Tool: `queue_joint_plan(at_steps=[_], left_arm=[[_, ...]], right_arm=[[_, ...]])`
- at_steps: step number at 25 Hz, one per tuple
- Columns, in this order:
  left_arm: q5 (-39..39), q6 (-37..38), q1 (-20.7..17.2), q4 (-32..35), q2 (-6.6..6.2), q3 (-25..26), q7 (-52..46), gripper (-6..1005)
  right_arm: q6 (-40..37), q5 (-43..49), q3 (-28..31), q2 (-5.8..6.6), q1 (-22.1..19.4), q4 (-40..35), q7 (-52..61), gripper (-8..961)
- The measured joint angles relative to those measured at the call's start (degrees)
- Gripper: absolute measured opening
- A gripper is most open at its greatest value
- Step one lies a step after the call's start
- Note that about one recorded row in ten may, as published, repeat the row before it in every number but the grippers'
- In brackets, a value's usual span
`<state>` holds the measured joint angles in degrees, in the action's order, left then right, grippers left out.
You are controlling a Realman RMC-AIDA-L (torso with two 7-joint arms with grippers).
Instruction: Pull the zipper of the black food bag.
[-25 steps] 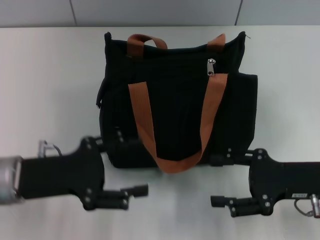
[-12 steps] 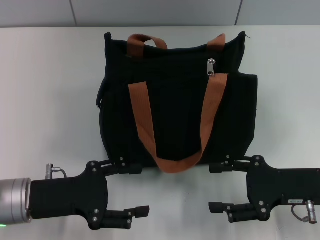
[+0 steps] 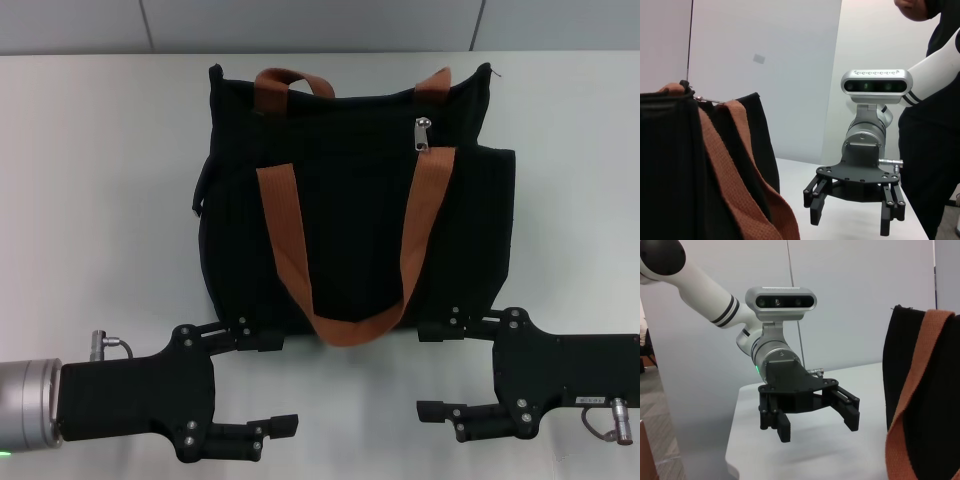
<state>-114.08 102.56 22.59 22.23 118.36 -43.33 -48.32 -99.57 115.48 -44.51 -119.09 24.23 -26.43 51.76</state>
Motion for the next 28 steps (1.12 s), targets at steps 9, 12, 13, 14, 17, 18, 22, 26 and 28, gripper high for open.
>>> queue_joint_plan(at_steps=[9, 12, 13, 14, 17, 18, 22, 26, 28], left_arm=[[0.00, 0.24, -0.02, 0.00, -0.06, 0.00, -0.17, 832], [0.00, 0.25, -0.02, 0.00, -0.06, 0.00, -0.17, 832], [0.00, 0.25, -0.02, 0.00, -0.06, 0.00, -0.17, 832], [0.00, 0.27, -0.01, 0.00, -0.06, 0.00, -0.15, 832], [0.01, 0.27, -0.01, 0.00, -0.07, 0.00, -0.20, 832], [0.01, 0.27, -0.01, 0.00, -0.07, 0.00, -0.26, 832], [0.01, 0.27, 0.00, 0.00, -0.15, 0.00, -0.35, 832], [0.01, 0.27, -0.01, 0.00, -0.17, 0.00, -0.37, 832], [0.00, 0.27, -0.01, 0.00, -0.17, 0.00, -0.41, 832]], right_arm=[[0.00, -0.07, -0.06, 0.00, 0.03, -0.02, 0.00, 786], [0.20, -0.09, -0.03, 0.00, 0.03, -0.02, 0.00, 787], [0.32, -0.09, -0.09, 0.00, 0.03, -0.03, 0.00, 787], [0.42, -0.09, -0.15, 0.00, 0.03, -0.02, 0.00, 787], [0.57, -0.09, -0.27, 0.00, 0.03, -0.02, 0.00, 786], [0.57, -0.09, -0.27, 0.00, 0.03, -0.01, 0.00, 786], [0.60, -0.09, -0.24, 0.00, 0.03, 0.05, 0.00, 785], [0.61, -0.09, -0.28, -0.02, 0.09, 0.08, 0.00, 784], [0.61, -0.09, -0.20, -0.03, 0.10, 0.23, 0.00, 783]])
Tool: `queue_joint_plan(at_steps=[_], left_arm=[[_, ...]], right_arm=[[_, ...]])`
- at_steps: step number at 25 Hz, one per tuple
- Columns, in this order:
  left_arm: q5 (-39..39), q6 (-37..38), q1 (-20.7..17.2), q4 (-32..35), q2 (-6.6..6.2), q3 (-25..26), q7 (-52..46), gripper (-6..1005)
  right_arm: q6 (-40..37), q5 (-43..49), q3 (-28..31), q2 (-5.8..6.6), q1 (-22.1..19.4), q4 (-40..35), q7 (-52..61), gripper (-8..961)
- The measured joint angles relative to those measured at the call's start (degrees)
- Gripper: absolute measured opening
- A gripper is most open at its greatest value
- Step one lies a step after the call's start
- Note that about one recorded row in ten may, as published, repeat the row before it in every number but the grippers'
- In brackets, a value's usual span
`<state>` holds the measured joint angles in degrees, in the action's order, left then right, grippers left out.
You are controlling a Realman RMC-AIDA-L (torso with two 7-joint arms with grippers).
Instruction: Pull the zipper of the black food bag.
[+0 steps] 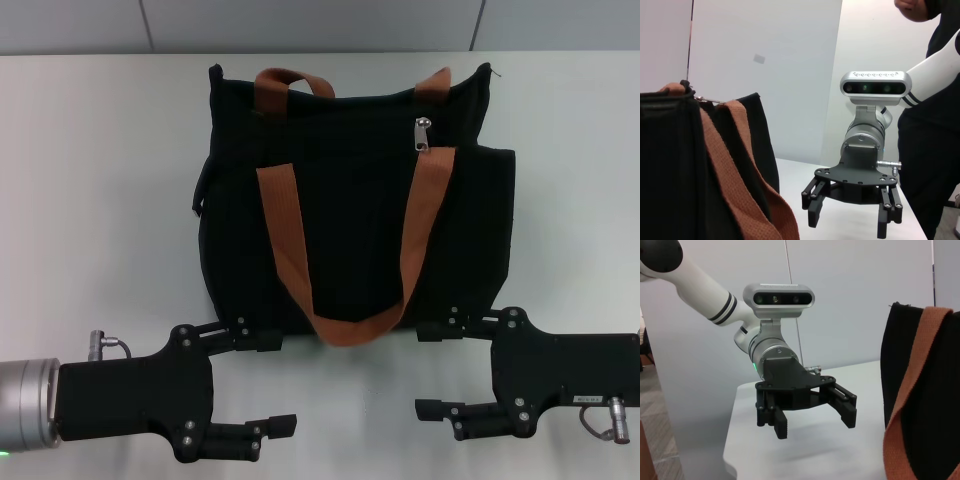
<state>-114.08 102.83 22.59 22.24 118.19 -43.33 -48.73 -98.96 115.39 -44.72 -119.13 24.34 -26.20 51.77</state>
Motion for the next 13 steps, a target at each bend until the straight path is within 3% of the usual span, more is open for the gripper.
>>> queue_joint_plan(at_steps=[13], left_arm=[[-0.47, -0.01, 0.00, 0.00, -0.08, 0.00, -0.05, 832]], right_arm=[[0.09, 0.00, 0.01, -0.05, 0.01, 0.19, 0.00, 783]])
